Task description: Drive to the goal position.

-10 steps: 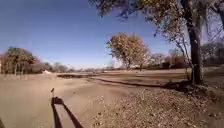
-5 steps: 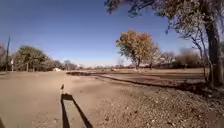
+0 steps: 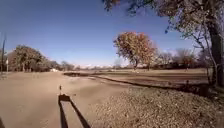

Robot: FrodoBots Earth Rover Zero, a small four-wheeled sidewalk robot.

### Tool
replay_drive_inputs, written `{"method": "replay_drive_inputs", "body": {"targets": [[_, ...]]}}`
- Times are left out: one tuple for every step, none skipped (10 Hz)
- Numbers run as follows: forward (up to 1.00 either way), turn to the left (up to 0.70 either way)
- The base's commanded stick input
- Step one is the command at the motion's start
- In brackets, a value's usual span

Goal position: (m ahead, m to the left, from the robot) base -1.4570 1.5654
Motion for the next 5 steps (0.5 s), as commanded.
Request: {"method": "replay_drive_inputs", "body": {"targets": [[0.5, 0.0], [0.5, 0.0], [0.5, 0.0], [0.5, 0.0], [0.5, 0.0]]}}
